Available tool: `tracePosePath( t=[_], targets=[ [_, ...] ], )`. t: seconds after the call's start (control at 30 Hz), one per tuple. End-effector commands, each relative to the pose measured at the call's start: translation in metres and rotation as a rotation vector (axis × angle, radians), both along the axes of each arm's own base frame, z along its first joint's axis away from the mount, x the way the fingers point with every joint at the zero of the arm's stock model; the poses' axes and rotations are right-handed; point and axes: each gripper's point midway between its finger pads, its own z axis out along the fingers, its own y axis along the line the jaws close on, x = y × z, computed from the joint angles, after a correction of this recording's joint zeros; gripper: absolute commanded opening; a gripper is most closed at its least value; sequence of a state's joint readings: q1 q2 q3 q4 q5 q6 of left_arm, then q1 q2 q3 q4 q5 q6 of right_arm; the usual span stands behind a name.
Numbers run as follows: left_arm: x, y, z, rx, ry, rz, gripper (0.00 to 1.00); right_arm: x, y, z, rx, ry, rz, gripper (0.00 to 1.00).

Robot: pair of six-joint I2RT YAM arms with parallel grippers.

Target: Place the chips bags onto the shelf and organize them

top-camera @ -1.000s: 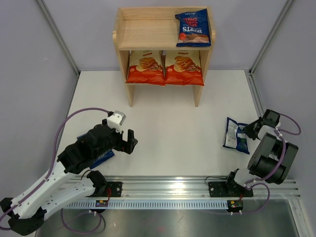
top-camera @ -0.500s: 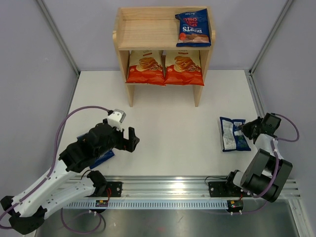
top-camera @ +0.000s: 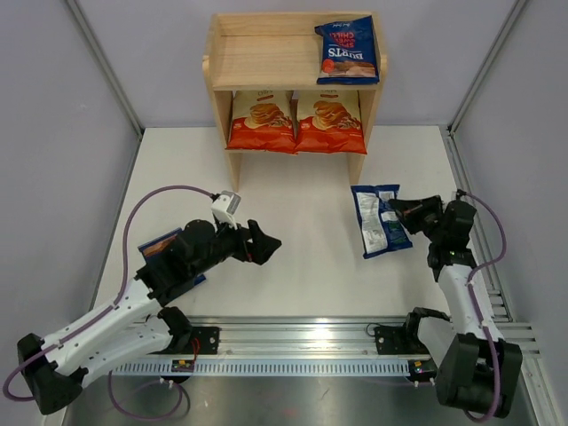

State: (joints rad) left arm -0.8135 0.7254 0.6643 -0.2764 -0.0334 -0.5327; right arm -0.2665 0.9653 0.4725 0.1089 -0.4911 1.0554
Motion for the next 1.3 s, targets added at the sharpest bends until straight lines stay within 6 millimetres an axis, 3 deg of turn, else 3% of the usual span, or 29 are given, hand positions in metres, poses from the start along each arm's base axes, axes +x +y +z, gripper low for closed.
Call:
tracePosePath(
  t=[0.0, 0.03, 0.13, 0.17, 0.23, 0.27, 0.3, 0.37, 0.6, 0.73, 0.77, 0.83, 0.93, 1.03, 1.1, 1.17, 1.2, 1.23, 1.27],
  targets=[
    [0.001, -0.042, 0.074, -0.302, -0.182, -0.146, 0.99, 0.003, 0.026, 0.053, 0.156, -0.129, -0.071, 0.00],
    [0.000, -0.046, 0.079, -0.319, -0.202, -0.169, 0.99, -0.003, 0.047, 0.061, 0.178, -0.152, -0.026, 0.00],
    [0.006, -0.052, 0.085, -0.327, -0.268, -0.181, 0.99, -0.009, 0.068, 0.082, 0.228, -0.203, -0.011, 0.00],
    [0.005, -0.055, 0.086, -0.329, -0.284, -0.202, 0.99, -0.015, 0.087, 0.091, 0.242, -0.216, 0.043, 0.00],
    [0.006, -0.062, 0.089, -0.340, -0.321, -0.231, 0.99, -0.017, 0.100, 0.101, 0.254, -0.231, 0.057, 0.00],
    [0.007, -0.064, 0.090, -0.345, -0.334, -0.239, 0.99, -0.025, 0.120, 0.109, 0.265, -0.239, 0.113, 0.00],
    [0.008, -0.067, 0.096, -0.361, -0.352, -0.243, 0.99, -0.024, 0.123, 0.115, 0.268, -0.255, 0.098, 0.00],
    [0.014, -0.074, 0.092, -0.354, -0.345, -0.247, 0.99, -0.032, 0.149, 0.123, 0.282, -0.264, 0.157, 0.00],
    [0.041, -0.072, 0.077, -0.274, -0.287, -0.127, 0.99, -0.041, 0.194, 0.155, 0.315, -0.346, 0.226, 0.00],
    [0.038, -0.066, 0.074, -0.282, -0.296, -0.114, 0.99, -0.046, 0.218, 0.166, 0.345, -0.363, 0.295, 0.00],
    [0.034, -0.065, 0.087, -0.320, -0.340, -0.126, 0.98, -0.049, 0.225, 0.168, 0.355, -0.367, 0.320, 0.00],
    [0.027, -0.065, 0.087, -0.338, -0.362, -0.162, 0.89, -0.058, 0.243, 0.170, 0.382, -0.372, 0.367, 0.00],
    [0.025, -0.061, 0.095, -0.349, -0.394, -0.154, 0.51, -0.069, 0.257, 0.181, 0.401, -0.397, 0.414, 0.00],
    [0.025, -0.055, 0.093, -0.325, -0.404, -0.137, 0.31, -0.072, 0.255, 0.193, 0.361, -0.440, 0.419, 0.01],
    [0.023, -0.051, 0.090, -0.293, -0.419, -0.139, 0.21, -0.070, 0.252, 0.185, 0.289, -0.432, 0.402, 0.09],
    [0.023, -0.044, 0.088, -0.245, -0.437, -0.129, 0.18, -0.069, 0.246, 0.190, 0.208, -0.472, 0.395, 0.42],
    [0.023, -0.041, 0.088, -0.225, -0.448, -0.122, 0.17, -0.068, 0.246, 0.175, 0.139, -0.429, 0.400, 0.54],
    [0.025, -0.034, 0.090, -0.187, -0.483, -0.106, 0.12, -0.069, 0.244, 0.185, 0.099, -0.443, 0.403, 0.69],
    [0.026, -0.030, 0.087, -0.150, -0.478, -0.093, 0.12, -0.068, 0.240, 0.162, -0.045, -0.396, 0.428, 0.73]
  ],
)
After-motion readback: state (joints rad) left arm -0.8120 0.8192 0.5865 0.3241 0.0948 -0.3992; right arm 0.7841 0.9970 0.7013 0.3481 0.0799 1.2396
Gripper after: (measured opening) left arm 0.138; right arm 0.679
